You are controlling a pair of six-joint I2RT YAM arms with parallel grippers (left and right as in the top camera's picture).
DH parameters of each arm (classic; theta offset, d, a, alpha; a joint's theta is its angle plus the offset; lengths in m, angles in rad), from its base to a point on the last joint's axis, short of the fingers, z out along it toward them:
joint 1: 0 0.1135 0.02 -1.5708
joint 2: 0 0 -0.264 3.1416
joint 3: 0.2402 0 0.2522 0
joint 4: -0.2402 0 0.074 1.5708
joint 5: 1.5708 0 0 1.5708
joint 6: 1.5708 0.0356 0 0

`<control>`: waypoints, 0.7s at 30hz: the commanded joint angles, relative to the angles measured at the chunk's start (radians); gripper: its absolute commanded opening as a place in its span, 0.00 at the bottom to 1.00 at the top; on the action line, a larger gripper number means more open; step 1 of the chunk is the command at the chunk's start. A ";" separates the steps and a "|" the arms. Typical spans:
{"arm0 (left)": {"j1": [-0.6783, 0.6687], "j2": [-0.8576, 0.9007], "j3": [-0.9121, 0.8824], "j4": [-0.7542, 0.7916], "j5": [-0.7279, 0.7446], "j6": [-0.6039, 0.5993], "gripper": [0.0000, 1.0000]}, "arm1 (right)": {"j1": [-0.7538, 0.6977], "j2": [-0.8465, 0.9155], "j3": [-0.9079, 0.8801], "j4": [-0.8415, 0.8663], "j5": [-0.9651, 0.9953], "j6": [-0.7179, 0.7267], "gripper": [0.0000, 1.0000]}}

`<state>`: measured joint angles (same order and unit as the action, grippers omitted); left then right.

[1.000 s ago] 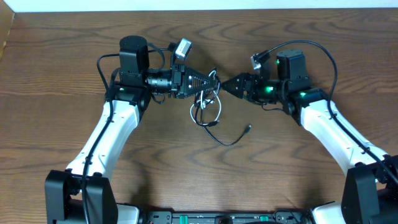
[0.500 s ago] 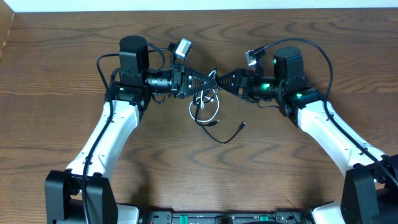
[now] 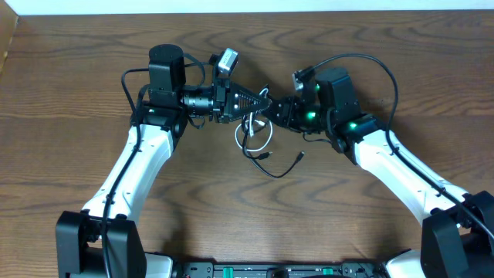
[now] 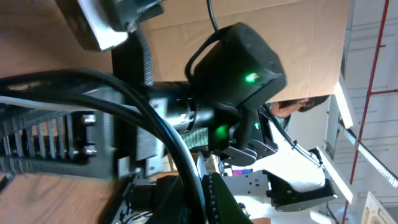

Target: Untangle cables

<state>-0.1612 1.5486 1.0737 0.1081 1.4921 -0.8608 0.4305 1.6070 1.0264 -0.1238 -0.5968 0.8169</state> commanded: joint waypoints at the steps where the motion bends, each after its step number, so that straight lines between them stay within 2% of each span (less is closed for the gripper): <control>1: 0.003 -0.006 0.008 0.003 0.014 -0.012 0.07 | -0.035 -0.017 0.006 -0.090 0.075 -0.147 0.01; 8: 0.055 -0.006 0.008 0.006 0.008 0.014 0.07 | -0.183 -0.019 0.006 -0.336 0.205 -0.320 0.01; 16: 0.128 -0.005 0.007 0.001 0.008 0.106 0.07 | -0.307 -0.019 0.006 -0.454 0.350 -0.355 0.01; 21: 0.204 -0.005 0.001 -0.002 0.007 0.130 0.08 | -0.390 -0.019 0.006 -0.491 0.362 -0.394 0.01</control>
<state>-0.0177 1.5486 1.0737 0.1017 1.4868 -0.7830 0.1028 1.6035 1.0283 -0.5964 -0.3115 0.4725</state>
